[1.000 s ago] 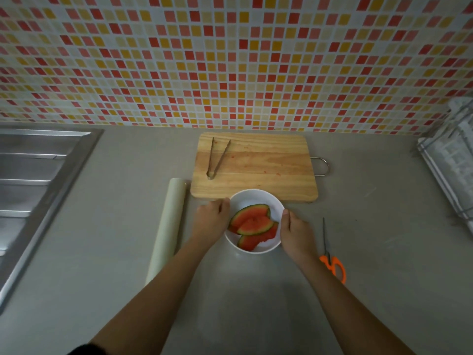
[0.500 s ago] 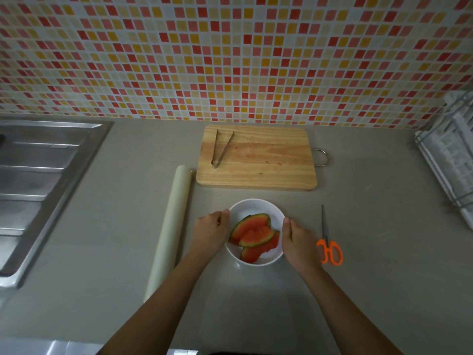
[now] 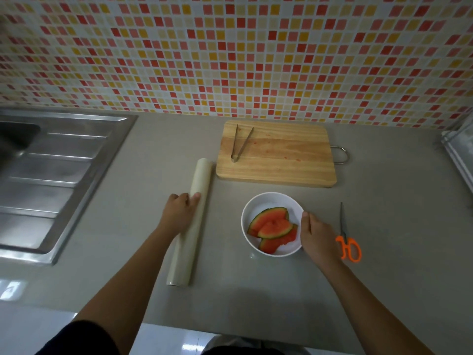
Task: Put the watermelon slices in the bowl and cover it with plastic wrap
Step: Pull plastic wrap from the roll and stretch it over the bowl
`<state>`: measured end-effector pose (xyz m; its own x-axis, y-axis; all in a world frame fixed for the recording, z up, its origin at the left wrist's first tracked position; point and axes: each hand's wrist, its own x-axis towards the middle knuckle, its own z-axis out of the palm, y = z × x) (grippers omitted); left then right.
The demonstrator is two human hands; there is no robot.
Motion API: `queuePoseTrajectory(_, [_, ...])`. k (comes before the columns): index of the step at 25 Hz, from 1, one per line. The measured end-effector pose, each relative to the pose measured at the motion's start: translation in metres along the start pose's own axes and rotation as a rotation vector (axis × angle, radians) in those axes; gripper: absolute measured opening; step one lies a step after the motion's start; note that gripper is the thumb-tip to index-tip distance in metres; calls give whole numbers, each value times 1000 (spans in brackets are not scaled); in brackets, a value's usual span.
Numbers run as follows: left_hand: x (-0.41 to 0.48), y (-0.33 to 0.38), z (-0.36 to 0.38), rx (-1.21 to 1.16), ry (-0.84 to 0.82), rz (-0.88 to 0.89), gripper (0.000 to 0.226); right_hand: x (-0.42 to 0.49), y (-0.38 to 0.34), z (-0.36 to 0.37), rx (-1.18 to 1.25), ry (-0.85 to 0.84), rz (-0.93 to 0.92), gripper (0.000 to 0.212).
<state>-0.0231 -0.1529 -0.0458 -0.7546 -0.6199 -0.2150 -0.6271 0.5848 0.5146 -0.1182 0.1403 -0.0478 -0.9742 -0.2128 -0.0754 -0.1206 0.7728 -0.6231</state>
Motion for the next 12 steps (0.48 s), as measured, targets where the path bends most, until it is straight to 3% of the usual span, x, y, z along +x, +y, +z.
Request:
queuePoseTrajectory(5, [-2,-2,-7,7,-27,12,50,-1,0,0,19,-41,31,38])
queuePoseTrajectory(8, [-12,4,-14,-105,1,22,54,-5,2,-8,109,-80,70,46])
queuePoseTrajectory(10, [-17,23,-23,-211,60,80,55,-7,0,-16,179,38,46,47])
queuePoseTrajectory(12, [-22,53,-33,-317,104,169,52,-7,-9,-23,216,175,-79,35])
